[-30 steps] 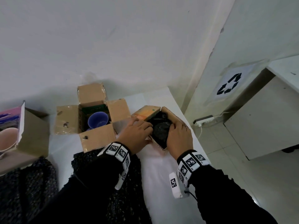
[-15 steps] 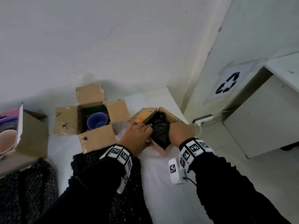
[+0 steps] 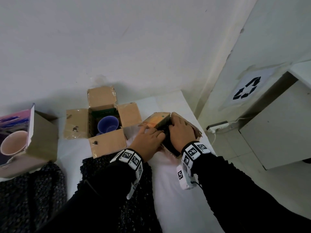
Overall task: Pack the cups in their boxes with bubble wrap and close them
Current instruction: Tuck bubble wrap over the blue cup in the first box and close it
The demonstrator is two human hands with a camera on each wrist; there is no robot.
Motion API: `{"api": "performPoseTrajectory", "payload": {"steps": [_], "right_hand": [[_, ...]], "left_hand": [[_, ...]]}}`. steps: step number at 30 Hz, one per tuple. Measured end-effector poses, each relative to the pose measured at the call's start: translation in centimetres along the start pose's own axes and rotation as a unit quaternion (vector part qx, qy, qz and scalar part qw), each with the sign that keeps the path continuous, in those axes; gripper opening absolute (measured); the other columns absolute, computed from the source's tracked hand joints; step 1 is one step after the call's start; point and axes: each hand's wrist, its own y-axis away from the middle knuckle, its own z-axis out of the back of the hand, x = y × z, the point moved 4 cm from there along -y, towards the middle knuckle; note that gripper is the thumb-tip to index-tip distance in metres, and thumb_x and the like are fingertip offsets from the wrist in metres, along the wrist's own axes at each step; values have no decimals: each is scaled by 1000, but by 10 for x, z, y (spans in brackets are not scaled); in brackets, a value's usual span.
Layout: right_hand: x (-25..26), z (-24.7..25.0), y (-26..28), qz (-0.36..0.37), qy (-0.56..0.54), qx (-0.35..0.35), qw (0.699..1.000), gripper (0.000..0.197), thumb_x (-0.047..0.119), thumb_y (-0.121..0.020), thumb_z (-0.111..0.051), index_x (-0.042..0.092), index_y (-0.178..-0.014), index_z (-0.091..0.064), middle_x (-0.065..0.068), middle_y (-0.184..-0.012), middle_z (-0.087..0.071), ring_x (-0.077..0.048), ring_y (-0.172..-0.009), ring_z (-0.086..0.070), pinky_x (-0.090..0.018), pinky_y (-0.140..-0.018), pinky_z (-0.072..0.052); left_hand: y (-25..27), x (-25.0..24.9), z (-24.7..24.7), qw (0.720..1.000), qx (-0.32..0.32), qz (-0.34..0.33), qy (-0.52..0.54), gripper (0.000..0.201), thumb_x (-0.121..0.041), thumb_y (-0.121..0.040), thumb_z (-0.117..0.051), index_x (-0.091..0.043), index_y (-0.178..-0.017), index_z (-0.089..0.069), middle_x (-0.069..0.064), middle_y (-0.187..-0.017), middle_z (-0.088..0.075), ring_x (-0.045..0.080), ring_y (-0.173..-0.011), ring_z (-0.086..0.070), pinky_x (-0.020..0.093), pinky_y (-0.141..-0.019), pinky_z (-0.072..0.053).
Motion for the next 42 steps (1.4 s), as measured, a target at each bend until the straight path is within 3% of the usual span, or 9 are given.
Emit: {"api": "performPoseTrajectory", "payload": {"steps": [8,12,16,19,23,26,28,31,42], "right_hand": [[-13,11,6,7,-32,-31,999,28,12,-88,-47,10,-116,-51,-9,-130,-51,-27,-126,-39,-37,-81,-48],[-42,24,13,-31,-68,-144,987,37,10,-80,-44,14,-116,-56,-8,-117,-53,-29,-102,-47,-35,-76,-42],[-58,19,17,-108,-201,-129,965,14,14,-89,-55,15,-103,-54,-6,-106,-53,-28,-90,-56,-33,-68,-40],[-61,19,17,-109,-235,-124,958,12,20,-89,-58,18,-100,-55,-4,-101,-56,-26,-86,-58,-33,-69,-44],[-68,19,18,-137,-283,-118,942,21,42,-94,-52,22,-96,-57,0,-96,-59,-20,-81,-60,-34,-72,-50],[-72,23,18,-105,-335,-97,931,36,47,-90,-56,23,-117,-52,-1,-105,-59,-18,-88,-60,-38,-78,-52],[-76,32,18,-58,-364,-115,922,57,36,-82,-68,25,-132,-43,-4,-117,-52,-20,-103,-55,-41,-88,-51],[-75,55,22,26,-364,-165,916,70,30,-75,-75,34,-137,-42,-2,-121,-46,-20,-115,-46,-37,-99,-44],[-47,87,53,138,-317,-252,904,5,22,-79,-75,20,-83,-72,6,-84,-66,-18,-84,-60,-43,-77,-49]], "left_hand": [[-9,20,14,999,-16,-14,-35,33,-12,-68,-68,-17,-101,-66,4,-122,-64,24,-116,-57,43,-98,-42],[0,26,27,987,-90,108,76,43,3,-72,-53,-15,-110,-61,12,-132,-49,31,-119,-45,43,-94,-43],[-6,41,18,897,-95,312,300,38,-16,-98,-43,-13,-135,-40,15,-125,-56,31,-109,-57,37,-91,-46],[-21,43,11,806,-117,352,460,52,-33,-98,-48,-15,-143,-31,16,-120,-63,25,-108,-61,39,-95,-48],[-29,48,22,699,-211,397,556,61,-22,-92,-63,-13,-142,-31,7,-110,-67,13,-101,-62,24,-92,-46],[-32,47,41,764,-225,352,491,36,-16,-87,-68,-15,-121,-55,-1,-94,-69,0,-82,-60,5,-70,-42],[-30,43,49,807,-226,317,443,16,-17,-86,-69,-16,-102,-66,-2,-92,-70,1,-77,-60,8,-64,-41],[-19,32,54,813,-234,303,439,8,-22,-86,-70,-20,-93,-70,-8,-90,-68,2,-79,-61,14,-64,-42],[9,-14,70,833,-297,257,389,8,-18,-84,-72,-23,-90,-69,-9,-88,-65,2,-79,-58,9,-65,-39]]}}
